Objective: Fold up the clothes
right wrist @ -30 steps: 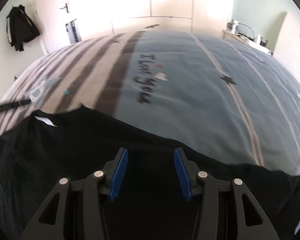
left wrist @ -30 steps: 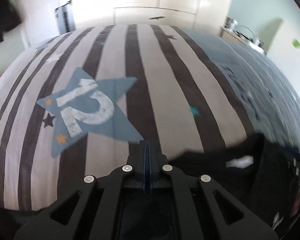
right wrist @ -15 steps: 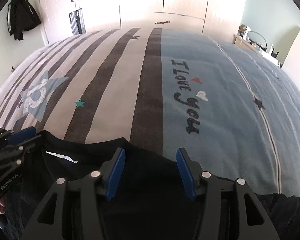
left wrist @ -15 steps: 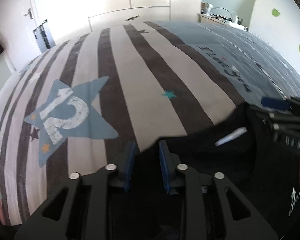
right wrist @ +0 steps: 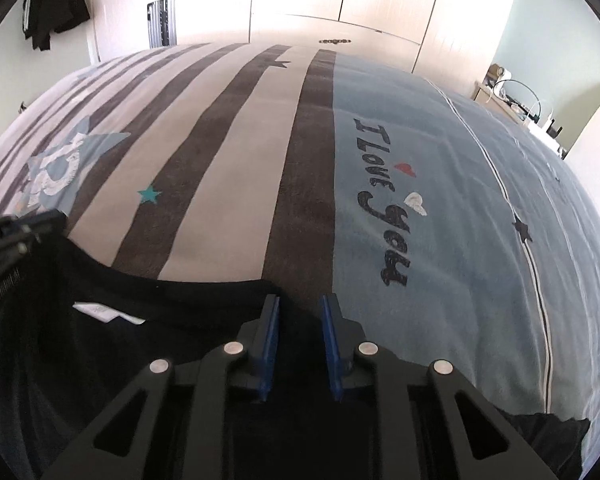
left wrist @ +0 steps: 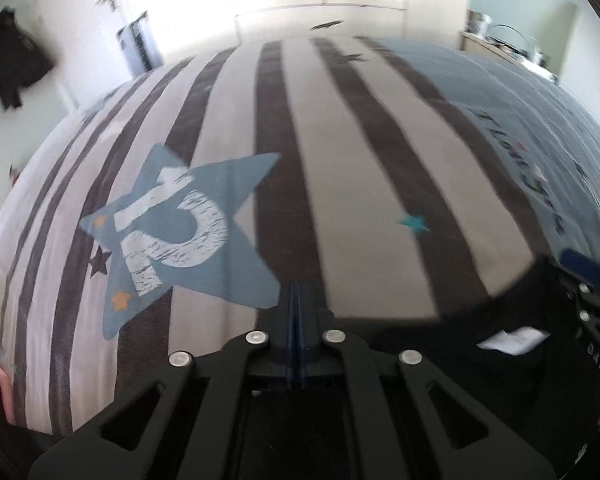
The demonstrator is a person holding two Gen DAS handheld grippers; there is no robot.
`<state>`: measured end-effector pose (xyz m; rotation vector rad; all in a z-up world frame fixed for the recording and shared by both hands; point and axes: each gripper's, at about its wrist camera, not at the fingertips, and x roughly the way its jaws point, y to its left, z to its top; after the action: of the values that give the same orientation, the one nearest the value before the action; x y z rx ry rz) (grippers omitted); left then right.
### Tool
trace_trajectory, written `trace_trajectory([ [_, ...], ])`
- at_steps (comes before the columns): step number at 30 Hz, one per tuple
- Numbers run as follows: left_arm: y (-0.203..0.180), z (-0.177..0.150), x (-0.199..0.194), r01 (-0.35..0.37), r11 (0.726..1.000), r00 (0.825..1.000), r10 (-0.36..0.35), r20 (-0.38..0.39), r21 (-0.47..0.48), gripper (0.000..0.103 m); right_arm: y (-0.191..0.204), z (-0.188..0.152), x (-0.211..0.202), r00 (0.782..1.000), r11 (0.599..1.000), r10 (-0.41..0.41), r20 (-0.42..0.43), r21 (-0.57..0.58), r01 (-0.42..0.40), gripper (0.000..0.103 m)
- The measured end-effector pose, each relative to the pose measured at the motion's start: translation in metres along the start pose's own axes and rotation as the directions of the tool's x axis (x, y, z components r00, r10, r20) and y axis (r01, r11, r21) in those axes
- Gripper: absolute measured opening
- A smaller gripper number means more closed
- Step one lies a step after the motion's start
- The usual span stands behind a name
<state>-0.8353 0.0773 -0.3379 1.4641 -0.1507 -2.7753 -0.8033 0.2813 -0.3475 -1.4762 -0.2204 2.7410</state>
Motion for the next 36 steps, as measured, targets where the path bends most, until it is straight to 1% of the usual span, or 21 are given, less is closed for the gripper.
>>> trace_trajectory([
  [1, 0.009, 0.002, 0.002, 0.015, 0.999, 1.0, -0.015, -0.004, -0.031, 0.0, -0.001, 0.001, 0.002, 1.0, 1.0, 0.001, -0.007, 0.017, 0.0, 0.019],
  [2, 0.016, 0.002, 0.002, 0.047, 0.997, 0.999, -0.048, -0.004, -0.064, 0.0, -0.003, 0.001, 0.006, 1.0, 0.999, 0.013, -0.018, 0.034, -0.013, 0.019],
  [3, 0.022, 0.001, -0.002, 0.08, 0.993, 0.997, -0.079, 0.015, -0.087, 0.0, -0.005, 0.0, 0.009, 0.999, 0.998, 0.029, -0.03, 0.05, -0.028, 0.019],
  [4, 0.025, -0.001, -0.009, 0.104, 0.99, 0.994, -0.1, 0.049, -0.09, 0.0, -0.007, 0.0, 0.01, 0.999, 0.997, 0.042, -0.027, 0.06, -0.041, 0.019],
  [5, 0.029, -0.004, -0.015, 0.132, 0.987, 0.99, -0.126, 0.064, -0.095, 0.0, -0.009, -0.002, 0.008, 0.998, 0.996, 0.053, -0.015, 0.066, -0.052, 0.019],
  [7, 0.036, -0.01, -0.022, 0.191, 0.975, 0.98, -0.184, 0.072, -0.112, 0.0, -0.016, -0.006, 0.004, 0.997, 0.993, 0.082, 0.0, 0.088, -0.082, 0.026],
  [10, 0.047, -0.023, -0.039, 0.227, 0.969, 0.972, -0.218, 0.088, -0.103, 0.001, -0.026, -0.012, -0.011, 0.991, 0.984, 0.133, 0.033, 0.111, -0.136, 0.028],
  [13, 0.065, -0.044, -0.063, 0.251, 0.964, 0.964, -0.241, 0.111, -0.087, 0.009, -0.035, -0.02, -0.039, 0.978, 0.974, 0.188, 0.09, 0.107, -0.197, 0.032],
  [14, 0.073, -0.051, -0.07, 0.251, 0.963, 0.964, -0.241, 0.112, -0.093, 0.012, -0.037, -0.027, -0.05, 0.974, 0.972, 0.198, 0.108, 0.104, -0.209, 0.038],
  [15, 0.081, -0.06, -0.078, 0.246, 0.964, 0.966, -0.235, 0.111, -0.099, 0.014, -0.039, -0.033, -0.06, 0.971, 0.971, 0.205, 0.122, 0.099, -0.217, 0.044],
  [17, 0.099, -0.079, -0.094, 0.226, 0.968, 0.971, -0.214, 0.11, -0.112, 0.024, -0.043, -0.053, -0.079, 0.964, 0.968, 0.223, 0.145, 0.083, -0.236, 0.046],
  [18, 0.109, -0.091, -0.104, 0.205, 0.972, 0.975, -0.192, 0.111, -0.117, 0.026, -0.045, -0.062, -0.085, 0.965, 0.97, 0.218, 0.148, 0.08, -0.231, 0.048],
  [20, 0.131, -0.116, -0.121, 0.16, 0.978, 0.983, -0.146, 0.109, -0.135, 0.034, -0.051, -0.08, -0.094, 0.968, 0.972, 0.204, 0.146, 0.089, -0.218, 0.048],
  [21, 0.142, -0.128, -0.128, 0.134, 0.979, 0.987, -0.119, 0.106, -0.152, 0.035, -0.055, -0.09, -0.098, 0.97, 0.971, 0.201, 0.139, 0.104, -0.216, 0.048],
  [23, 0.166, -0.153, -0.143, 0.083, 0.979, 0.993, -0.066, 0.098, -0.184, 0.043, -0.063, -0.109, -0.104, 0.972, 0.967, 0.2, 0.123, 0.137, -0.216, 0.048],
  [26, 0.198, -0.188, -0.162, 0.014, 0.974, 0.997, 0.004, 0.08, -0.227, 0.045, -0.07, -0.134, -0.114, 0.978, 0.972, 0.179, 0.104, 0.135, -0.192, 0.048],
  [29, 0.228, -0.215, -0.173, -0.018, 0.955, 0.998, 0.037, 0.058, -0.297, 0.049, -0.068, -0.156, -0.123, 0.982, 0.977, 0.168, 0.088, 0.118, -0.178, 0.048],
  [31, 0.247, -0.227, -0.176, -0.018, 0.934, 0.998, 0.039, 0.051, -0.356, 0.049, -0.066, -0.166, -0.126, 0.984, 0.979, 0.163, 0.076, 0.108, -0.17, 0.048],
  [33, 0.265, -0.239, -0.178, -0.014, 0.91, 0.998, 0.037, 0.046, -0.415, 0.049, -0.067, -0.176, -0.131, 0.985, 0.977, 0.159, 0.071, 0.134, -0.167, 0.051],
  [34, 0.27, -0.242, -0.178, -0.024, 0.905, 0.998, 0.046, 0.042, -0.424, 0.049, -0.068, -0.181, -0.132, 0.986, 0.975, 0.153, 0.069, 0.151, -0.162, 0.051],
  [36, 0.273, -0.244, -0.177, -0.045, 0.908, 0.997, 0.066, 0.037, -0.417, 0.049, -0.071, -0.188, -0.135, 0.988, 0.97, 0.14, 0.065, 0.189, -0.15, 0.052],
])
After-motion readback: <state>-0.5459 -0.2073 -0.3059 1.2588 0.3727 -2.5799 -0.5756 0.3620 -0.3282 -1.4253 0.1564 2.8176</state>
